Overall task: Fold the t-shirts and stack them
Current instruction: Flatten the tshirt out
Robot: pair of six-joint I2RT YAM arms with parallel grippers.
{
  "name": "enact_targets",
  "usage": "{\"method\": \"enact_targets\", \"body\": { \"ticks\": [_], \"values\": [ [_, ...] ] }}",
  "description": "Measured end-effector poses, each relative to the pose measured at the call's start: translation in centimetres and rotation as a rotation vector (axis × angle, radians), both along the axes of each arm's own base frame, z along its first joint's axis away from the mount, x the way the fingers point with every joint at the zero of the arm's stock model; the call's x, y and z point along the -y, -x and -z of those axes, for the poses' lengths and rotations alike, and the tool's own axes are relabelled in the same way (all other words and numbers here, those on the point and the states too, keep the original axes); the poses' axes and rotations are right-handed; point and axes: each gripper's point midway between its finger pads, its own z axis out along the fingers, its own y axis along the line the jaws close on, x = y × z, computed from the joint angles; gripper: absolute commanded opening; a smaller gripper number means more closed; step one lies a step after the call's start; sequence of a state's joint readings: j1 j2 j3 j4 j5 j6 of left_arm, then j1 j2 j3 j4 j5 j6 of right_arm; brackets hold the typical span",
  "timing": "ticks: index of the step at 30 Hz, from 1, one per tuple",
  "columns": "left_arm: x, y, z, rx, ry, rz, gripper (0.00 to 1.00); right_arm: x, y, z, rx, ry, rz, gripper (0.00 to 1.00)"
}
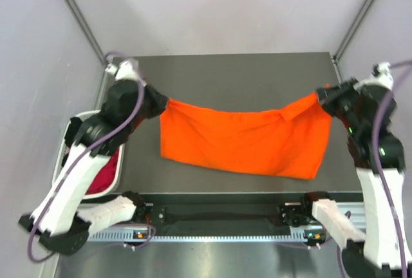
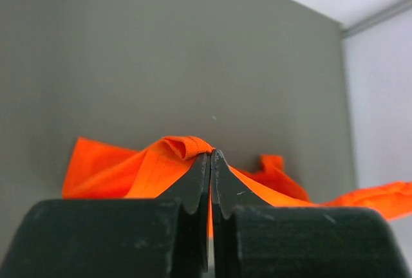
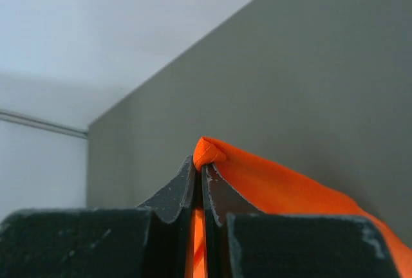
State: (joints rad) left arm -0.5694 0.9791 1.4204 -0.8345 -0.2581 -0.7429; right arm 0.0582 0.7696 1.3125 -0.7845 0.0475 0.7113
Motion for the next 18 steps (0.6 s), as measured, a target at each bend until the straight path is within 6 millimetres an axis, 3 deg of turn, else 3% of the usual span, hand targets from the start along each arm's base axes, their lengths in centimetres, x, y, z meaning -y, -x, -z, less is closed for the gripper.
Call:
{"method": "enact_targets", "body": {
  "ticks": [3,7,10,12,13,15,18],
  "values": [
    [1.3,-4.5,2.3,-0.045,-0.082,-0.032,0.0,0.0,-5.3,1.5,-0.05,0.049,-0.003,0.0],
    [2.4,-13.3,4.4,-0.114,-0.107,-0.091,0.0,-0.1,-13.8,1.7,-0.082,0.107,-0.01,0.0],
    [1.6,-20.6,2.6,-0.099,-0.044,-0.15,0.0,-0.3,-19.5,0.0,-0.072,0.125,-0.029,0.0],
    [1.0,-24.3,-0.9,-0.026,0.004,-0.171,0.0,-0.6,-22.5,-3.4,-0.024,0.122,-0.054,0.0],
    [0.7,-25.5,-2.8,0.02,0.027,-0.176,0.0,-0.6,-23.6,-5.9,0.03,0.12,-0.063,0.0],
    [0.3,-25.7,-6.1,0.095,0.064,-0.168,0.0,-0.7,-23.6,-9.8,0.117,0.117,-0.077,0.0],
    [0.5,-22.5,-9.5,0.165,0.098,-0.118,0.0,-1.2,-20.1,-13.7,0.21,0.107,-0.109,0.0]
  ]
}}
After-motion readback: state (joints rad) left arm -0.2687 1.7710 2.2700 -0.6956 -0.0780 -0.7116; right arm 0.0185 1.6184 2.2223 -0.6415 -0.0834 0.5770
